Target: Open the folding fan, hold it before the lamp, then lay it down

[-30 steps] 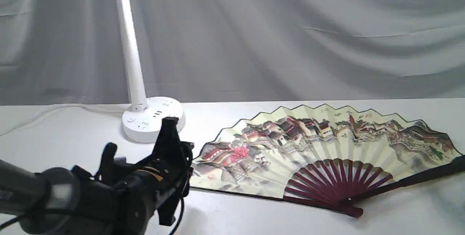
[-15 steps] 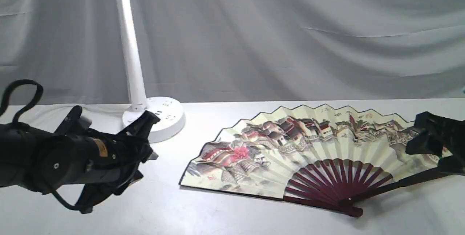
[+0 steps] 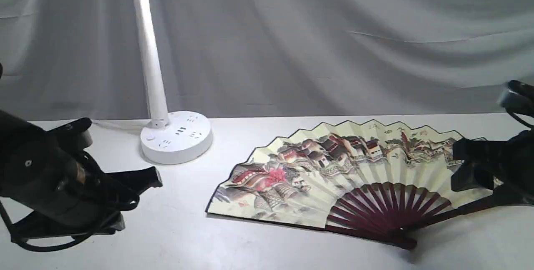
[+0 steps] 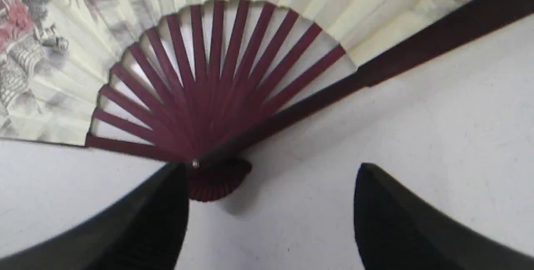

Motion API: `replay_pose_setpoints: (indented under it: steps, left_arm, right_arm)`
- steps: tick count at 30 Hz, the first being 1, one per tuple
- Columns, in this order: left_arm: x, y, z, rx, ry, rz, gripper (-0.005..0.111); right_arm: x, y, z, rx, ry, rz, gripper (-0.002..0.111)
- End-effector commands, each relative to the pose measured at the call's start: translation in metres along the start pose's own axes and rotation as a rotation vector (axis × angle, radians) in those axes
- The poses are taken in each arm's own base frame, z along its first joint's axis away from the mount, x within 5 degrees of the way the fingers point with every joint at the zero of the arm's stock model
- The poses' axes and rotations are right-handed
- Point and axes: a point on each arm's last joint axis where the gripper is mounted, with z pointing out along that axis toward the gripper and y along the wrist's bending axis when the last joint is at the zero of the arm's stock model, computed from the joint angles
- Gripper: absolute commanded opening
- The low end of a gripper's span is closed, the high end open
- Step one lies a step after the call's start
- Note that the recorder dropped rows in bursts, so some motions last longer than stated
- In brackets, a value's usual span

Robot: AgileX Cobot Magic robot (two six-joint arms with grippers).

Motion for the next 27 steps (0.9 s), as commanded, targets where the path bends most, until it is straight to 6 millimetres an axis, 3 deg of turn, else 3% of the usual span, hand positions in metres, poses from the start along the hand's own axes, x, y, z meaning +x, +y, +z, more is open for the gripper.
replay_pose_setpoints:
  steps: [1, 7, 18, 27]
  left_arm:
    - [-0.008, -0.003, -0.013, 0.012, 0.058, 0.057, 0.000]
    - [-0.025, -0.001, -0.028, 0.147, 0.160, 0.238, 0.000]
    - [-0.044, 0.055, -0.029, -0.040, 0.237, 0.360, 0.000]
    - [-0.048, 0.068, -0.030, -0.073, 0.248, 0.377, 0.000]
  right_arm:
    - [0.006, 0.003, -0.003, -0.008, 0.067, -0.011, 0.055]
    - [0.014, 0.001, -0.004, 0.013, 0.162, -0.032, 0.047]
    - [0.019, 0.032, -0.018, 0.096, 0.118, -0.259, 0.043]
    - [0.021, 0.033, -0.018, 0.109, 0.132, -0.286, 0.043]
